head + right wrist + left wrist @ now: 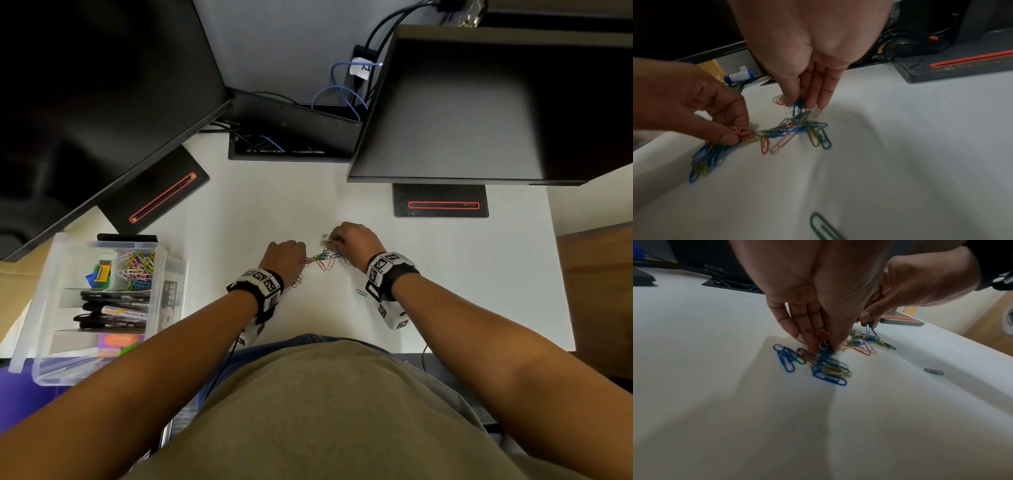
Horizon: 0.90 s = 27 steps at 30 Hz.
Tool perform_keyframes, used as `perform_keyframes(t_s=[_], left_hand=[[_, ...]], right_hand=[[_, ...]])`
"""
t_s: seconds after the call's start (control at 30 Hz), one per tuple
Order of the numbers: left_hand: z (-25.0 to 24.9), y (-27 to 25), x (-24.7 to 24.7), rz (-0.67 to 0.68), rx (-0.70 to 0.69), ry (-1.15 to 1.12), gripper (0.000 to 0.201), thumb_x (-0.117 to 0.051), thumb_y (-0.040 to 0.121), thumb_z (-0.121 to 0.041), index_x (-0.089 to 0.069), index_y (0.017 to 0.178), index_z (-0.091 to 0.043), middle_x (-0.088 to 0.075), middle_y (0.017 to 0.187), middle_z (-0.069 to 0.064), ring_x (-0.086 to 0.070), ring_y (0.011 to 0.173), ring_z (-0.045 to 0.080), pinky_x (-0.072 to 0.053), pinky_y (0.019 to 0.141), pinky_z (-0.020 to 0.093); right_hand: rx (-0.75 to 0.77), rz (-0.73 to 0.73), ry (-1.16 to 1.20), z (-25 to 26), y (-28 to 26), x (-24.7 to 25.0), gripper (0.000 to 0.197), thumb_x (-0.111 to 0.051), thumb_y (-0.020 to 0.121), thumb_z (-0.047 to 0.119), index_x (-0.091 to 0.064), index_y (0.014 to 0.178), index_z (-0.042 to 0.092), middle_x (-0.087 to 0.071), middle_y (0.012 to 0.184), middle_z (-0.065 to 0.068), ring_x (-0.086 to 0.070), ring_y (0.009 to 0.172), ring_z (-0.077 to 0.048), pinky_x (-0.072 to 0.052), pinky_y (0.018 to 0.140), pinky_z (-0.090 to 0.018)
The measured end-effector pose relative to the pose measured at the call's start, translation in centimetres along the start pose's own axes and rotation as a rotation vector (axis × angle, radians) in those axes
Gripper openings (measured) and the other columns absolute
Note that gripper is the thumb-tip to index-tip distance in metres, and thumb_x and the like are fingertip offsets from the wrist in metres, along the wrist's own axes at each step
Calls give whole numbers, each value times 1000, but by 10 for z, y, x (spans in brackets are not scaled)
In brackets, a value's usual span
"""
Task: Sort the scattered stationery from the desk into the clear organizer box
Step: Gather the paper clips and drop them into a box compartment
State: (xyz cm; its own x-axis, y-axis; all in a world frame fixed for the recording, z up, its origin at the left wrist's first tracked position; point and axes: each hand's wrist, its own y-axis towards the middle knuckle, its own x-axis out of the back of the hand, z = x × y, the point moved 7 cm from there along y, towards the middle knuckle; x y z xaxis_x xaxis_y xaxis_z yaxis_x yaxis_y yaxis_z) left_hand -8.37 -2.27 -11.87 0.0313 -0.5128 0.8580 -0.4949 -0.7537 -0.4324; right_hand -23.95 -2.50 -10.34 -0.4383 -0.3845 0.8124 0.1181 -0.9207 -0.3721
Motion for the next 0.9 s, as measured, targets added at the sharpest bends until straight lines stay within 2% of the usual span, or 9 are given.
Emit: perform_keyframes(t_s=[0.27,0.33,0.47,0.6,0.73,0.8,0.9], left_hand=[[11,-12,24,-75,99,-223,10,-64,91,-27,-62,88,-18,-66,89,-1,-60,86,22,-43,81,35],[15,-17,32,-104,115,-274,9,-64,90,-24,-62,88,-17,-66,89,0,-60,86,23,-44,81,35],[30,-32,51,-182,168,-350,6,-65,89,-22,-64,88,-17,-62,82,-2,-60,84,23,-45,77,33],[50,-50,69,-267,215,-423,7,-66,88,-22,-67,91,-15,-66,84,1,-62,83,23,-51,78,36],[77,-71,87,-357,293,-492,8,-68,88,-23,-67,91,-16,-64,82,-2,-61,80,20,-48,72,29],[90,-82,97,-396,315,-503,9,-68,88,-23,-67,91,-15,-64,83,-1,-60,80,20,-47,71,29],[111,-104,112,-465,355,-509,10,-70,87,-23,-68,90,-14,-62,81,-2,-55,77,17,-39,66,26]], right_hand=[[-48,-84,283,3,-8,11,13,-68,90,19,-76,98,12,-72,94,-4,-65,86,-18,-53,80,-33],[-36,-102,325,10,-10,13,13,-69,90,19,-76,97,11,-73,91,-3,-64,82,-16,-53,76,-29],[-4,-128,369,31,-11,18,14,-71,89,19,-76,98,9,-72,89,-2,-61,78,-11,-43,68,-17],[46,-139,377,64,-7,21,13,-71,89,20,-76,98,11,-73,89,-2,-62,80,-11,-45,70,-17],[86,-157,400,104,-1,26,12,-71,89,20,-77,96,14,-74,88,0,-64,81,-11,-49,75,-21],[109,-164,426,126,3,28,12,-71,88,20,-77,96,14,-74,87,0,-64,80,-10,-47,73,-16],[143,-176,462,157,7,31,11,-72,88,19,-76,96,13,-73,86,1,-63,75,-4,-42,66,-4]])
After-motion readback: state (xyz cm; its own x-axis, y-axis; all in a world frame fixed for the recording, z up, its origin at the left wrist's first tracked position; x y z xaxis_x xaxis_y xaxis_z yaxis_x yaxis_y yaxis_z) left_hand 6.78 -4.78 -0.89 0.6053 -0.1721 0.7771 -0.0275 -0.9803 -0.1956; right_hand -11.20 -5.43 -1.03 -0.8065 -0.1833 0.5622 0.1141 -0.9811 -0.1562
